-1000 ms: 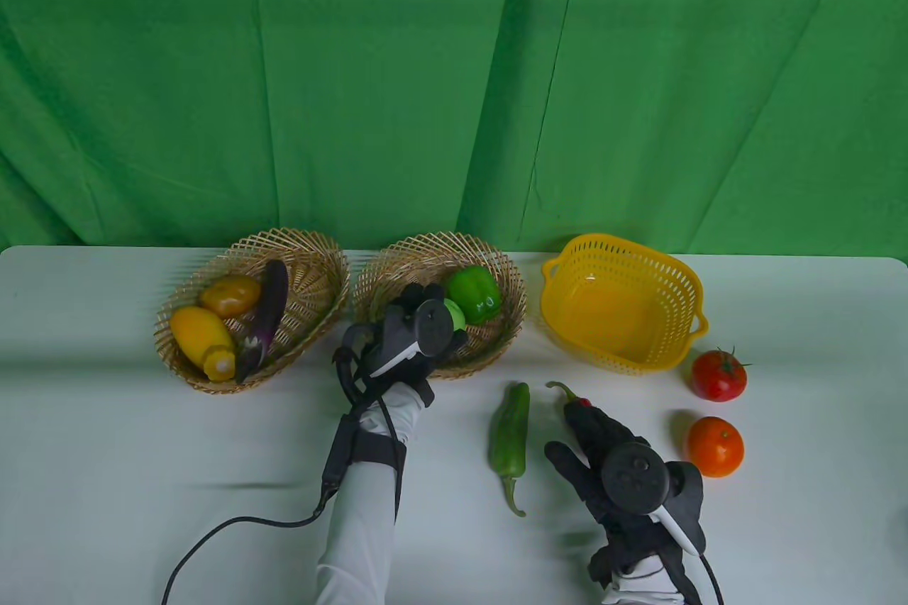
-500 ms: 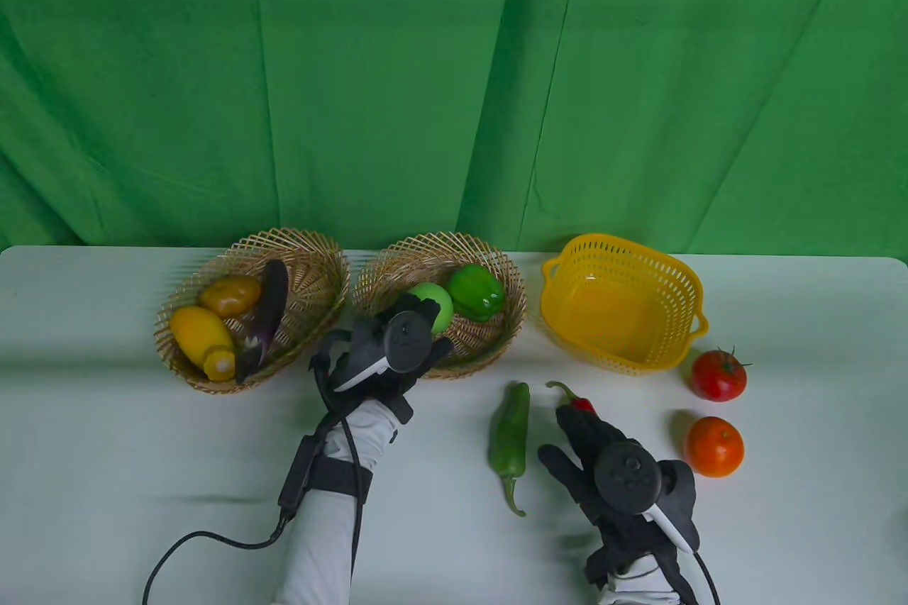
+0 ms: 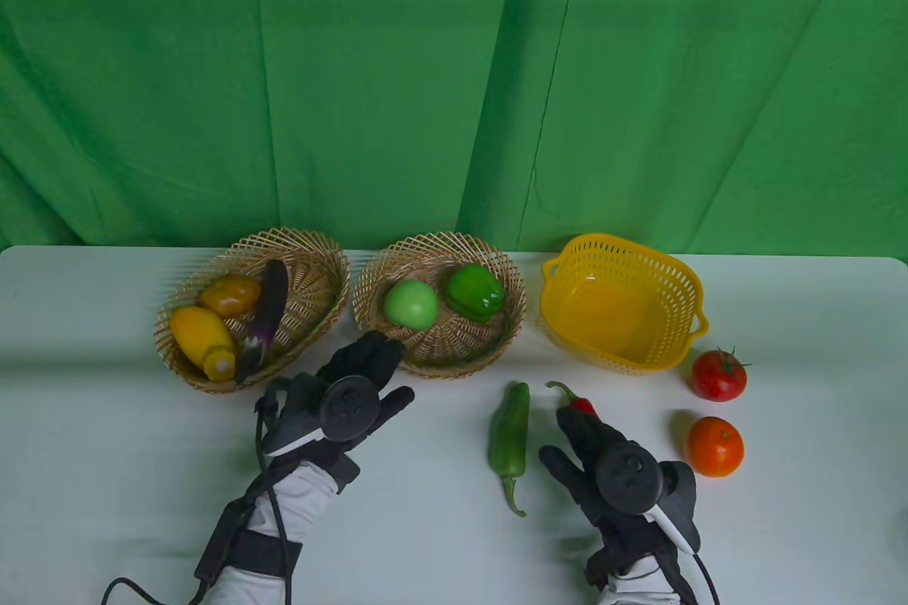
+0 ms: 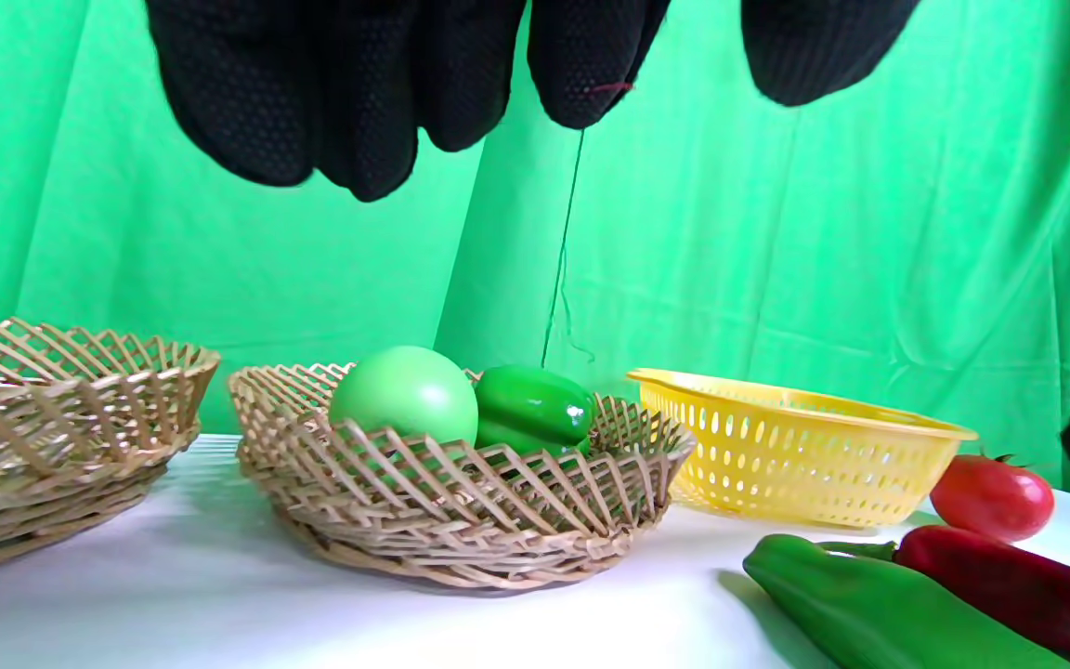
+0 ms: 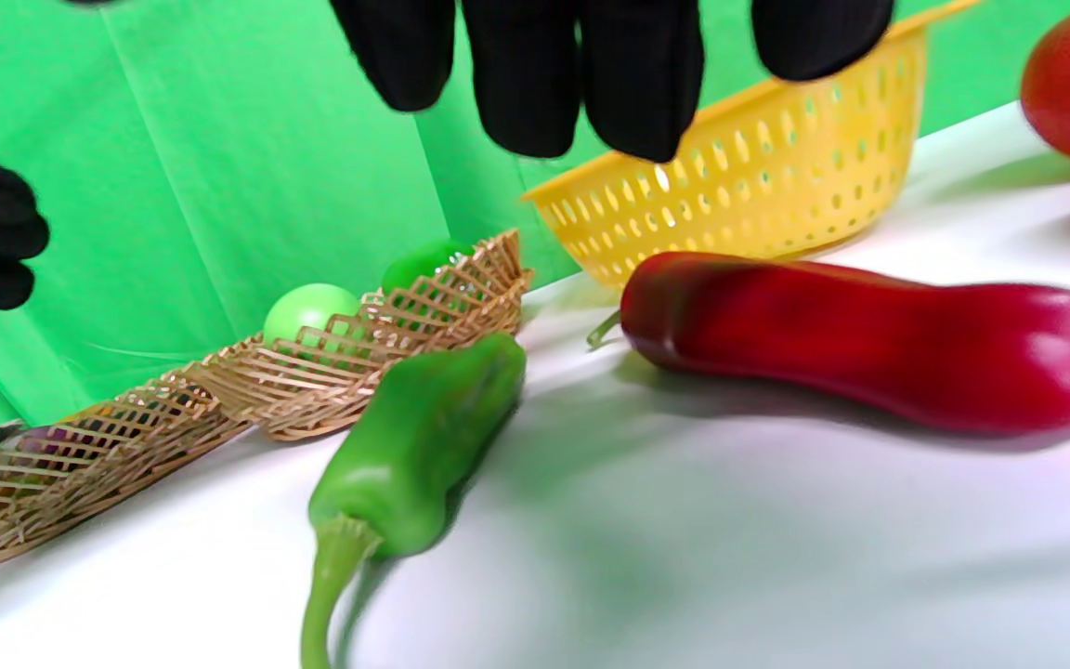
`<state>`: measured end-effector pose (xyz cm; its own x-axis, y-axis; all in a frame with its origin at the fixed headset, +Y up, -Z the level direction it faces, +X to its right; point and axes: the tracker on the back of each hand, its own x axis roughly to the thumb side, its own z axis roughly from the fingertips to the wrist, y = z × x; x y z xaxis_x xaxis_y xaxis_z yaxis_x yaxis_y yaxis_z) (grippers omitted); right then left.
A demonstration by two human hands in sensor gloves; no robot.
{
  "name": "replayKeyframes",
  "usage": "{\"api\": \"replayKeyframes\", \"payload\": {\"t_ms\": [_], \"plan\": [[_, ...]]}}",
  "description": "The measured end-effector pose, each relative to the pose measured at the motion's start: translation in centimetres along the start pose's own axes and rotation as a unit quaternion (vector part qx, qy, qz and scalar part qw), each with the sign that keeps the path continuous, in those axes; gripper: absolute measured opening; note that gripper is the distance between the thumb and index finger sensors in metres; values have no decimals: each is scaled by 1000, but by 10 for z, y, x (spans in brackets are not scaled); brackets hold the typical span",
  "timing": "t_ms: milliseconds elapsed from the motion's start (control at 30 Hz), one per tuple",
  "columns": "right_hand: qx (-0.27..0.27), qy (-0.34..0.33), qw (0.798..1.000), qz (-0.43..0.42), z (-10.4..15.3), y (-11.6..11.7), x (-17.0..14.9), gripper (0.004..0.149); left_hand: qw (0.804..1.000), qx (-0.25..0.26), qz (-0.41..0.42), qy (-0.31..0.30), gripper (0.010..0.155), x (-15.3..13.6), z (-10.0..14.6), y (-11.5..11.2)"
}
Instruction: Place 10 objects into 3 containers, with green background
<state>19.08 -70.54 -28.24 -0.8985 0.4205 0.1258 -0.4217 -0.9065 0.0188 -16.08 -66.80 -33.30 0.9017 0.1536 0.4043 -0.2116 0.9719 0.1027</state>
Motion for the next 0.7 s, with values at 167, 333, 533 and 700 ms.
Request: {"api": "replayKeyframes", "payload": {"t_ms": [167,333,533,700], "plan": [[-1,0,1000,-1,0,0,0,77,1000,8,4,15,70,-14,31,-4],[-4,-1,1000,-2,0,-1,0,77,999,6,13,46,70,-31,56,-13],[-5,-6,1000,-2,1,-1,2,77,997,8,-7,72,70,-44,80,-21],[-1,-7,1000,3,0,1,3,77,996,6,-20,91,70,-54,96,-28]]}}
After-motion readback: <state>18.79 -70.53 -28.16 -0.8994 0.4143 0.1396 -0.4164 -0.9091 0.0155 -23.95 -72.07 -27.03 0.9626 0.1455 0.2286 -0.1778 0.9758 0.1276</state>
